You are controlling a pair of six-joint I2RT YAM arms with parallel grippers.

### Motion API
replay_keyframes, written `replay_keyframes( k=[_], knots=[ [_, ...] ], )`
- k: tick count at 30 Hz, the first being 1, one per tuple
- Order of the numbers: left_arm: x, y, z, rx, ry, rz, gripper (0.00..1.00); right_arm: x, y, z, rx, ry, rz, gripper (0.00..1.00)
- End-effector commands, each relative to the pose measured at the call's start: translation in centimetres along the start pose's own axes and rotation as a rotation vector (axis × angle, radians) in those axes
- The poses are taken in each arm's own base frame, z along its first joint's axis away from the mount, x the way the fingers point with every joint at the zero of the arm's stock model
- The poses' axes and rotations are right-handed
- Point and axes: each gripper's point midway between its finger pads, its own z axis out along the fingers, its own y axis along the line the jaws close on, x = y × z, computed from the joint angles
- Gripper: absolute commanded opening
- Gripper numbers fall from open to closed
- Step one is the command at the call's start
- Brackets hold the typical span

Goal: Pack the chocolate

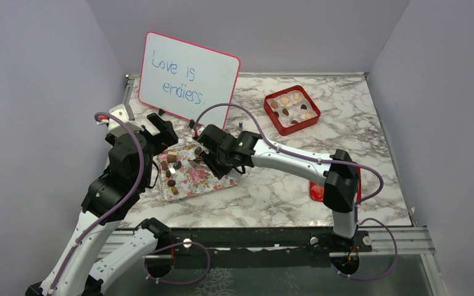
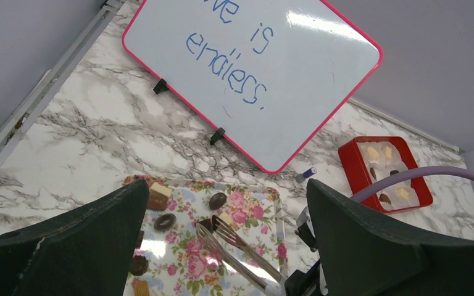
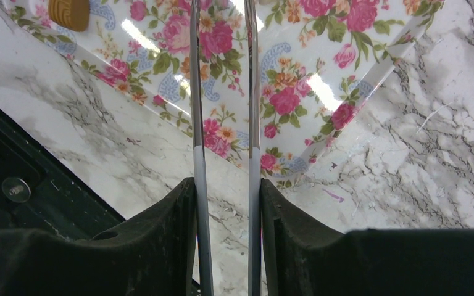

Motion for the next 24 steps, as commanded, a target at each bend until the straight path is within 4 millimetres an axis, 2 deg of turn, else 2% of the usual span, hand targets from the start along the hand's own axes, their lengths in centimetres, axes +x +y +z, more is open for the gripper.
replay_keyframes(
  k=[1,16,24],
  knots=[
    [-1.0,0.5,-0.1,-0.026,-0.038,-0.008,0.99,-1.8,0.1,0.0,0.037,-0.044,-0.034,0.42],
    [-0.7,0.3,-0.1,-0.013,-0.027,-0.012,0.99,-0.7,0.4,0.9,0.146,0.012,-0.106,0.42],
    [-0.8,0.3,-0.3,-0.010,-0.031,-0.020,0.99,-0.4,0.2,1.2,0.170,0.012,-0.110,0.37]
  ],
)
